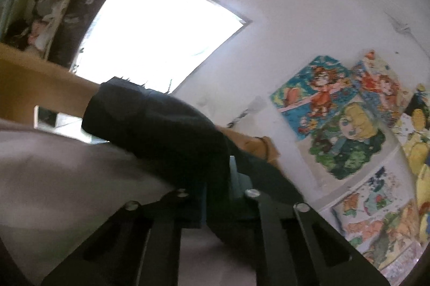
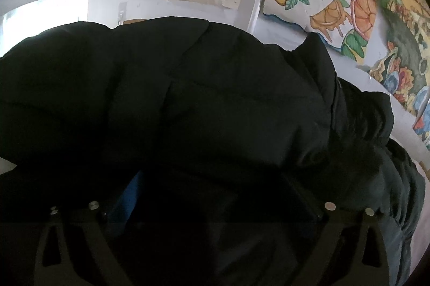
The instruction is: Fold large clothes
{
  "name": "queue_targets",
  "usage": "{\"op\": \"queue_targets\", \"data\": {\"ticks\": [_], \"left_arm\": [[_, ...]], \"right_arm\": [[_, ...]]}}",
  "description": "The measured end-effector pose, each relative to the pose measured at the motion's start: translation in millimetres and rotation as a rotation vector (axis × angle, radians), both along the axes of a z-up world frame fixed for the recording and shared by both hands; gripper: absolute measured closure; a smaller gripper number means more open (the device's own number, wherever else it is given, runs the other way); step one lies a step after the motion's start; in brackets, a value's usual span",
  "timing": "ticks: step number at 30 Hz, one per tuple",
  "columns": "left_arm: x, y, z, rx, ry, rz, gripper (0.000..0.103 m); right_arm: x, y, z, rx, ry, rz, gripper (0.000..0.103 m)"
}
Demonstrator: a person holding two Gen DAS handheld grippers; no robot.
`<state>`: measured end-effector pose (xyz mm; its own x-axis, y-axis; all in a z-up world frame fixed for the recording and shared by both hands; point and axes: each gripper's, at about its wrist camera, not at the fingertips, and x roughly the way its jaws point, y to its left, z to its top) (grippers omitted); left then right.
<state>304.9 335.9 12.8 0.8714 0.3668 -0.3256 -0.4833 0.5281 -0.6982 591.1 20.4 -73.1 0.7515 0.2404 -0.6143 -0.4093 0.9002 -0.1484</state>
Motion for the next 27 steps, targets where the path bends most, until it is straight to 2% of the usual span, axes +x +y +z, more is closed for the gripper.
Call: {"op": "queue_targets", "data": {"ticks": [4,9,13,17,22,27], "left_arm": [[-3,-12,30,0.097,-0.063,-0.062,0.096],[2,-34,71,0.203,-0.147,-0.166,0.097],[7,-63,108,0.28,-0.247,-0.333,0.097],[16,-112,151,0.405,-0.304,-0.493,0.097],[40,-186,195,0.564,-0.286,-0.65,0.097],[85,-274,213,0.716,-0.129,-0.829,0.097]], "right_arm": [[3,-4,0,0.033,0.019,0.007,0.0],[-2,-34,34,0.168,0.057,0.025,0.0],[-12,-74,68,0.212,0.109,0.019,0.0],[-32,-120,92,0.193,0.114,0.0,0.0],[-65,-179,100,0.158,0.089,-0.041,0.0],[-85,-233,97,0.226,0.076,-0.082,0.0]]}}
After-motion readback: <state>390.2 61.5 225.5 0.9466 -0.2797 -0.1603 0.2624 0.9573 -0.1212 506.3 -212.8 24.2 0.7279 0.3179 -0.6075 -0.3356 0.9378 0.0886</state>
